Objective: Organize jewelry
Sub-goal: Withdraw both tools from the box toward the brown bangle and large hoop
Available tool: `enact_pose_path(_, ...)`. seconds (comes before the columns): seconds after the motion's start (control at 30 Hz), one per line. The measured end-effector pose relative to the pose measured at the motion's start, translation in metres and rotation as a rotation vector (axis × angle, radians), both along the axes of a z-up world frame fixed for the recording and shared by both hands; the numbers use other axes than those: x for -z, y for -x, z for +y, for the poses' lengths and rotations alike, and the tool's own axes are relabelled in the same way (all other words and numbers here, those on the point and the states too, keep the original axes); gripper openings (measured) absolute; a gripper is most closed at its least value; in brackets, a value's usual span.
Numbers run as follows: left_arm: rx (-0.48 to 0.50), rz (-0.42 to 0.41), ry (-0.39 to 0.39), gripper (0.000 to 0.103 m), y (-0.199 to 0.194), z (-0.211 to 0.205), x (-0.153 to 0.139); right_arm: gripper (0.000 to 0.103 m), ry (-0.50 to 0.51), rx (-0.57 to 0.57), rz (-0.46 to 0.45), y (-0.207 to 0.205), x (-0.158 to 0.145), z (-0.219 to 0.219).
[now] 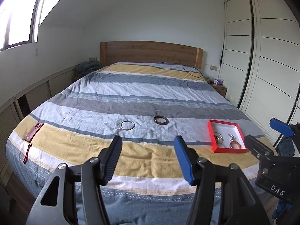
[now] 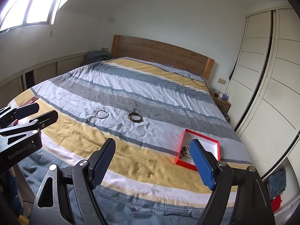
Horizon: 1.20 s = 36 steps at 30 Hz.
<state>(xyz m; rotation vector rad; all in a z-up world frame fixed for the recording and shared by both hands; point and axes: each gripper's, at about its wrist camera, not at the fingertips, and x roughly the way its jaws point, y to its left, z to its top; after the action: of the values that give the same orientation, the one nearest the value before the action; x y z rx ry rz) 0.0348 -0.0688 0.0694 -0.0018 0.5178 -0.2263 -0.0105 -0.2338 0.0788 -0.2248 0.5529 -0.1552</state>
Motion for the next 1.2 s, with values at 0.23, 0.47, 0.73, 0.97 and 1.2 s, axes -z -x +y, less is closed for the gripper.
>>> enact_pose_path(0.23, -0.011, -0.022, -0.036, 0.055, 0.003, -0.010, -0.008, 0.082, -0.017, -0.015, -0.037, 0.001, -0.002, -0.011)
enact_pose_path(0.47, -0.022, -0.006, -0.086, 0.055, 0.004, -0.011, -0.010, 0.083, -0.039, -0.036, -0.057, 0.003, -0.003, -0.015)
enact_pose_path(0.73, -0.024, 0.009, -0.099, 0.056, -0.003, -0.005, -0.014, 0.084, -0.049, -0.052, -0.059, -0.002, -0.004, -0.016)
enact_pose_path(0.97, -0.054, 0.021, -0.087, 0.055, -0.035, 0.017, -0.024, 0.084, -0.061, -0.073, -0.043, -0.020, -0.004, -0.016)
enact_pose_path(1.2, -0.123, 0.034, -0.106, 0.055, -0.105, 0.049, -0.033, 0.084, -0.109, -0.070, -0.027, -0.071, -0.016, -0.041)
